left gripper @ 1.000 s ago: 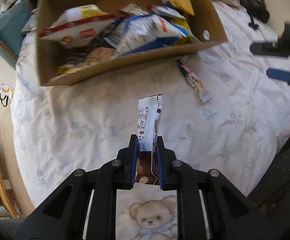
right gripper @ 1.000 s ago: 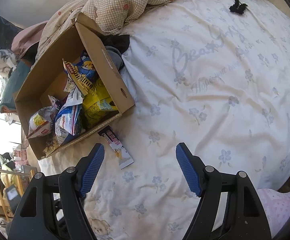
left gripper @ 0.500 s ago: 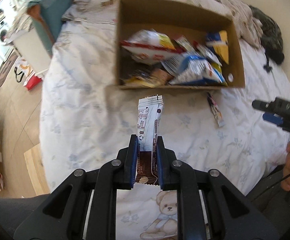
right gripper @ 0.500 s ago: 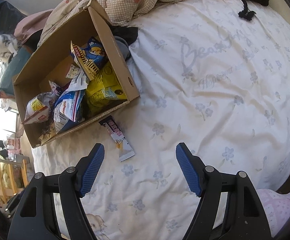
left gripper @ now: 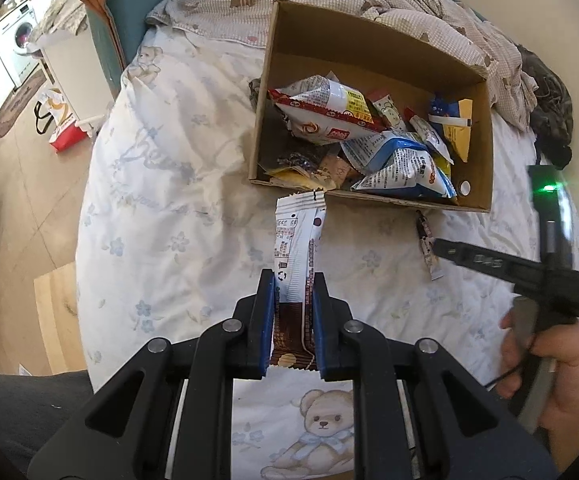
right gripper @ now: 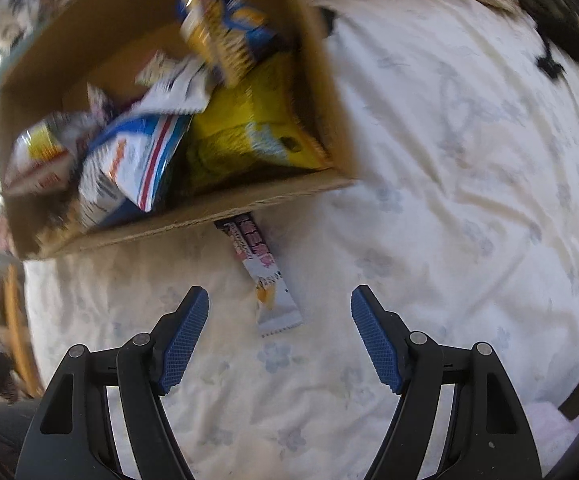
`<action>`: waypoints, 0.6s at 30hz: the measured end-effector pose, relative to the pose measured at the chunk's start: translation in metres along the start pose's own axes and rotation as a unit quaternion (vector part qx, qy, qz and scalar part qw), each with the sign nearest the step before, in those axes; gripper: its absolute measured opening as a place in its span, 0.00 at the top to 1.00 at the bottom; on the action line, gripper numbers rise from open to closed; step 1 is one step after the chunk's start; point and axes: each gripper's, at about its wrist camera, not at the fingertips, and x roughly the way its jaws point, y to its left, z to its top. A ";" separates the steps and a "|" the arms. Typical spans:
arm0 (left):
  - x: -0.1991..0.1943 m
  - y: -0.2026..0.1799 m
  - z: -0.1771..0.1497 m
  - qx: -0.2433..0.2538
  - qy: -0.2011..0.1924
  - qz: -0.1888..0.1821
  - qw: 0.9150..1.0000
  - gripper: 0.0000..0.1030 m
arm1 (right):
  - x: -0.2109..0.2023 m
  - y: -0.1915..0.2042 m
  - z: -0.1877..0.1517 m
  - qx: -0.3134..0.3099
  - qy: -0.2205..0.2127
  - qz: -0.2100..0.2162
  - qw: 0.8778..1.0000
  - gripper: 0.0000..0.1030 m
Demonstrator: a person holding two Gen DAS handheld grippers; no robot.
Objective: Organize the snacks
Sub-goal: 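Grasp the white stick packet with blue end with the right gripper while the left gripper holds its bar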
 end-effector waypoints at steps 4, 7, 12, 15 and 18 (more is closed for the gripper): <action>0.007 0.001 0.002 -0.007 0.010 -0.003 1.000 0.86 | 0.028 0.013 0.003 -0.025 0.022 -0.012 0.999 0.26; 0.009 0.005 0.003 -0.016 0.014 -0.004 1.000 0.86 | 0.043 0.023 0.002 -0.055 0.027 -0.041 0.997 0.27; 0.011 0.006 0.002 -0.021 0.017 -0.004 1.000 0.86 | 0.043 0.034 0.000 -0.082 0.014 -0.065 0.994 0.41; 0.014 0.004 0.001 -0.015 0.018 -0.001 1.000 0.86 | 0.039 0.038 -0.002 -0.094 0.009 -0.059 0.994 0.78; 0.015 0.003 0.000 -0.013 0.016 0.005 1.000 0.86 | 0.028 0.042 -0.010 -0.092 0.008 -0.041 0.995 0.82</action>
